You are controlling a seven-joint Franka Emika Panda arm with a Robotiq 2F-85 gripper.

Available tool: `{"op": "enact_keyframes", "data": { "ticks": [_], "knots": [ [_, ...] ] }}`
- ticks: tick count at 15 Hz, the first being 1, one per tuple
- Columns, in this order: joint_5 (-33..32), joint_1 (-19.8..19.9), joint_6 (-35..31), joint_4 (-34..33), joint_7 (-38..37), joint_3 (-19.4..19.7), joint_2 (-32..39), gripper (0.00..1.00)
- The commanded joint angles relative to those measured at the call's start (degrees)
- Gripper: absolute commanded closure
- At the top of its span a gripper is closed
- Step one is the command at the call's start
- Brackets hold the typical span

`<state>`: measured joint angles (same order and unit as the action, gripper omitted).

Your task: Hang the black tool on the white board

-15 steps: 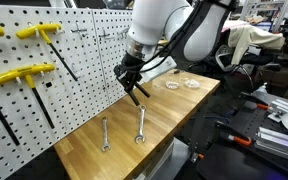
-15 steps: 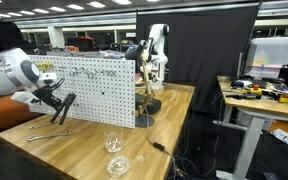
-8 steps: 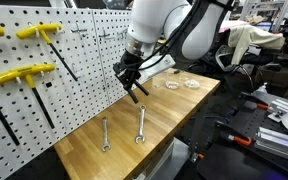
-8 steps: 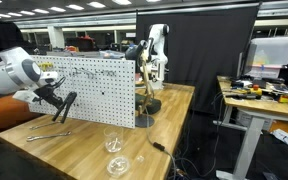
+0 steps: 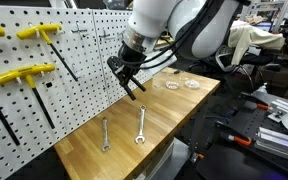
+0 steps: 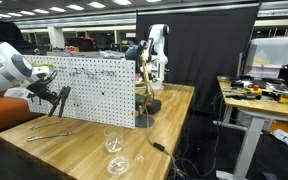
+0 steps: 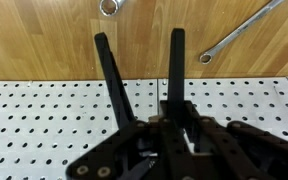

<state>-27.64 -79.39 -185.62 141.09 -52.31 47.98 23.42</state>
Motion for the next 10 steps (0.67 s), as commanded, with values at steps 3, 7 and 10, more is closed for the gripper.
{"op": "enact_keyframes", "data": {
  "ticks": [3, 7, 10],
  "knots": [
    [0.1, -9.8, -2.1, 4.5, -0.6, 8.1, 0.0, 0.96],
    [0.1, -11.0, -2.2, 5.0, -0.8, 9.1, 0.1, 0.84],
    [0.1, -10.9, -2.2, 5.0, -0.8, 9.1, 0.1, 0.84]
  ]
}}
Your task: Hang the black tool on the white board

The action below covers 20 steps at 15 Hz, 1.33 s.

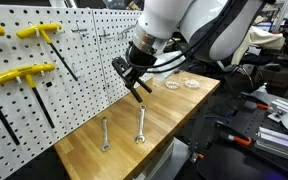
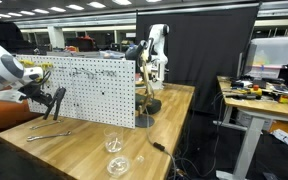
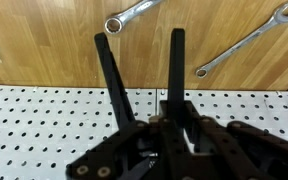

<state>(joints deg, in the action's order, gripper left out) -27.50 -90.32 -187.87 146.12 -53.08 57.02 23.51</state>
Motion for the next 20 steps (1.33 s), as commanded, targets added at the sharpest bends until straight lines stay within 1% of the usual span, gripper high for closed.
{"op": "enact_keyframes", "data": {
  "ticks": [1, 4, 10, 12, 16, 17, 18, 20],
  "knots": [
    [0.0, 0.0, 0.0, 0.0, 0.0, -0.1, 0.0, 0.96],
    [-0.5, -0.1, -0.4, -0.5, 0.8, 0.3, -0.2, 0.96],
    [0.7, -5.1, -4.9, 0.0, -0.3, 6.4, 1.1, 0.96],
    [1.4, -8.8, -6.8, 1.2, -0.4, 10.1, 1.6, 0.96],
    [4.3, -18.5, -9.9, 5.0, -0.6, 19.0, 3.6, 0.96],
    [13.9, -19.6, -10.4, 6.6, 7.2, 18.1, 3.1, 0.96],
    [17.6, -21.2, -11.0, 7.5, 8.6, 18.9, 3.2, 0.96],
    [28.5, -22.5, -11.8, 8.8, 16.7, 17.5, 2.5, 0.96]
  ]
}}
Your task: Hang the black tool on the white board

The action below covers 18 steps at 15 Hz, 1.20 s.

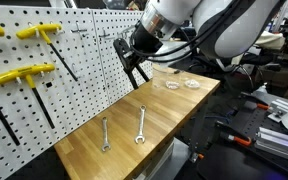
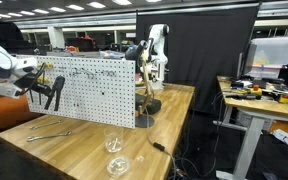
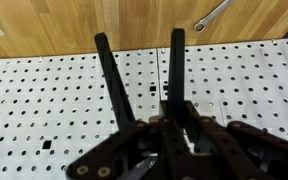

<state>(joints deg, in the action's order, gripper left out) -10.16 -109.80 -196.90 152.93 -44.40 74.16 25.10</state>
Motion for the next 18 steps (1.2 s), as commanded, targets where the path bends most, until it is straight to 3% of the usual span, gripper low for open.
{"op": "enact_keyframes", "data": {
  "ticks": [1, 3, 4, 8, 13, 14, 15, 18],
  "knots": [
    [16.3, -3.4, -3.1, 2.2, 11.9, -0.5, 0.6, 0.96],
    [24.6, -5.7, -1.1, 0.6, 18.1, -0.1, 0.0, 0.96],
    [20.6, -7.6, -1.1, 0.3, 14.0, 2.8, 1.3, 0.96],
    [20.9, -8.2, -1.1, -0.9, 15.4, 4.1, 0.7, 0.96],
    [20.2, -7.0, -1.0, -1.1, 15.3, 4.2, 0.2, 0.96],
    [26.9, -6.1, -1.0, -1.5, 21.5, 1.7, -1.1, 0.96],
    [21.5, -6.9, -1.0, -1.1, 16.3, 3.8, 0.0, 0.96],
    [21.8, -6.4, -1.0, -1.1, 17.0, 3.0, -0.4, 0.96]
  ]
}}
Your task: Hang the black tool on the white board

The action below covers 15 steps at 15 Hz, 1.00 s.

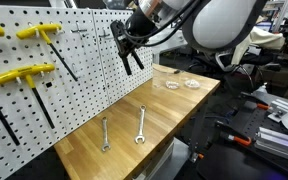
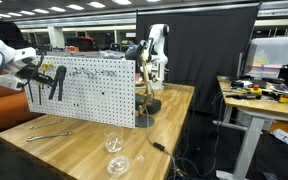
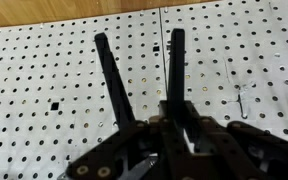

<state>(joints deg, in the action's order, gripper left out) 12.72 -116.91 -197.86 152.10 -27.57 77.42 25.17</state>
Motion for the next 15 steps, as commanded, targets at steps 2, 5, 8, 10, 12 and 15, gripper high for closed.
{"op": "enact_keyframes", "data": {
  "ticks": [2, 5, 8, 10, 12, 15],
  "knots": [
    [-1.2, 1.1, 0.0, -0.3, 0.1, -0.6, -0.5, 0.96],
    [6.4, 4.8, -0.4, -0.7, 7.5, -6.1, -1.9, 0.96],
    [8.1, 8.5, -0.2, -1.2, 10.1, -10.0, -1.9, 0.96],
    [8.4, 10.8, -0.2, -1.7, 11.6, -11.9, -1.9, 0.96],
    [8.6, 13.0, -0.1, -2.5, 13.1, -13.4, -1.9, 0.96],
    [8.5, 16.0, -0.1, -3.7, 14.7, -15.5, -1.9, 0.96]
  ]
}}
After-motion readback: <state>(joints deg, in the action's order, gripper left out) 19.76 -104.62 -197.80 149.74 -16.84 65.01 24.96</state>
